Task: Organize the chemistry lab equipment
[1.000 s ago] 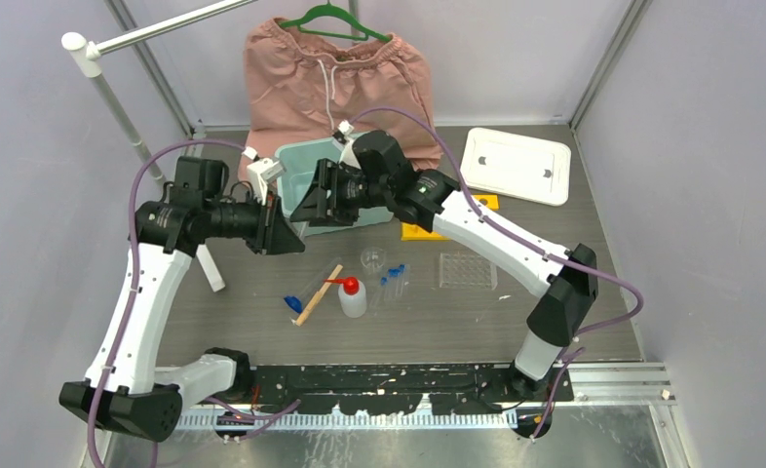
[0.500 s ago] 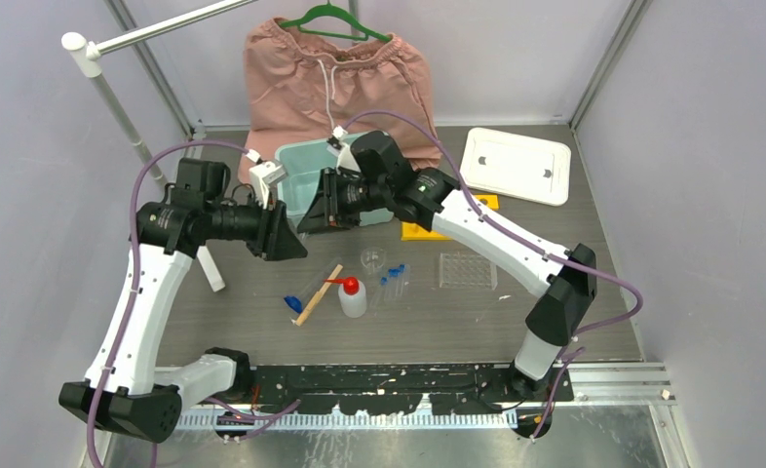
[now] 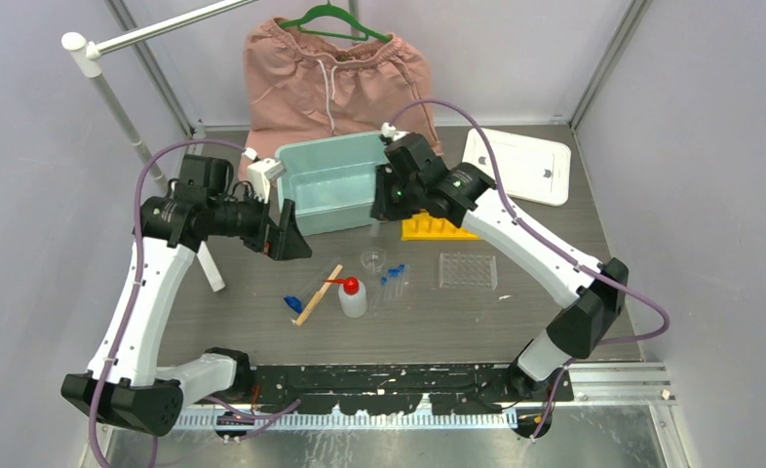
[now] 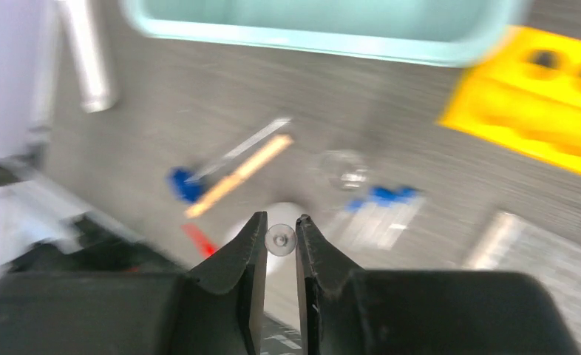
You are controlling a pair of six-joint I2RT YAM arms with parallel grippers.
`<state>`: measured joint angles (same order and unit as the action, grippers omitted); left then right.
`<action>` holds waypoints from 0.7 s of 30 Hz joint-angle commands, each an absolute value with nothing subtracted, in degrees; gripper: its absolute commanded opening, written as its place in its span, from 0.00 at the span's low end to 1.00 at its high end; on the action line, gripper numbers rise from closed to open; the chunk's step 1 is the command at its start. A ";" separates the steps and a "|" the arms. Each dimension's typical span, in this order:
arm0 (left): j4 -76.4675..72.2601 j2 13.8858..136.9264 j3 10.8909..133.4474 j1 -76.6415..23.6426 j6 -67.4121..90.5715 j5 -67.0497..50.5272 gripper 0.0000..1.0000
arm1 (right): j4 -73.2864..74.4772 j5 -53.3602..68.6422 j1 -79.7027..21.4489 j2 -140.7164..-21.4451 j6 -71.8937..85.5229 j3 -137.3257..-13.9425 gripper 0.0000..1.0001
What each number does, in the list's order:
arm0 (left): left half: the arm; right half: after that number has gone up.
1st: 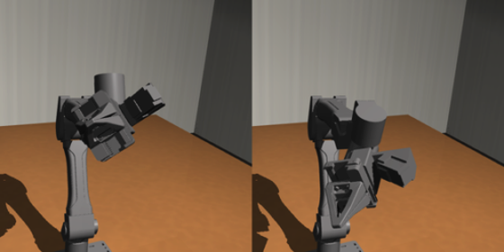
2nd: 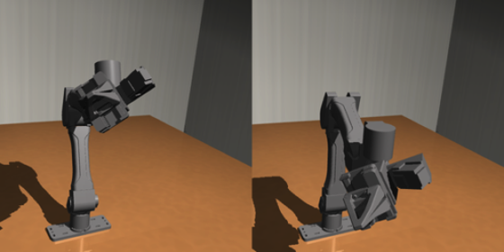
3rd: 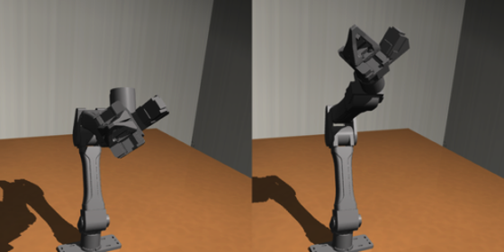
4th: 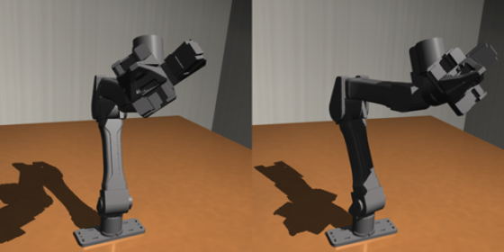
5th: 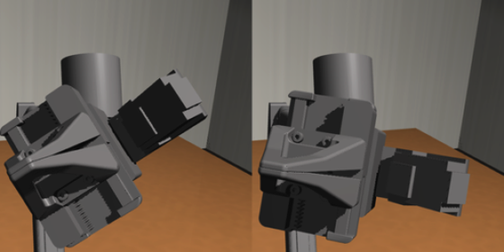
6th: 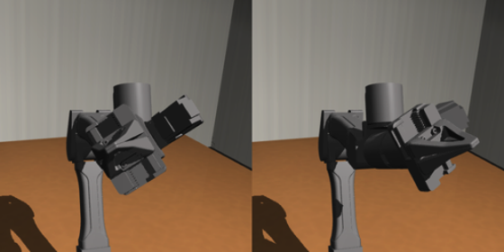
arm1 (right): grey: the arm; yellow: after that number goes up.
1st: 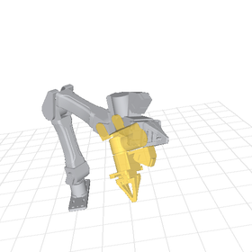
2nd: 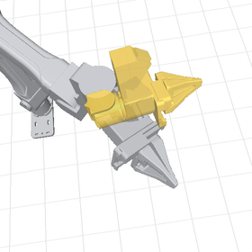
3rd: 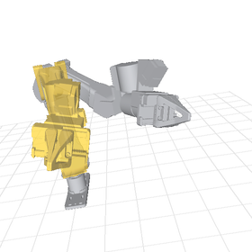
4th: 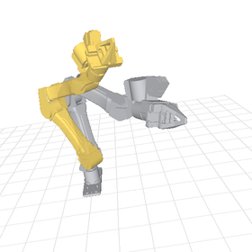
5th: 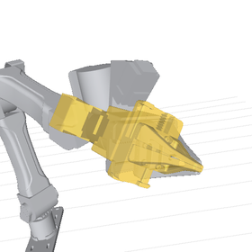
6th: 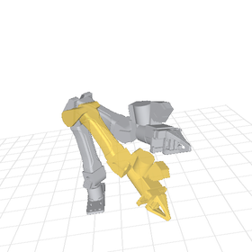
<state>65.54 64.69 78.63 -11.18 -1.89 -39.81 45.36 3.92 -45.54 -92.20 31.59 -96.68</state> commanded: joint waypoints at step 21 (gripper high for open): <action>69.43 68.51 82.17 -9.40 -1.05 -25.86 1.00 | 18.89 -31.09 -40.10 -86.73 17.81 -70.05 0.01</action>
<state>69.38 69.93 80.55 -9.67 -1.30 -27.53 29.39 -28.73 -40.71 -89.73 17.23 -72.55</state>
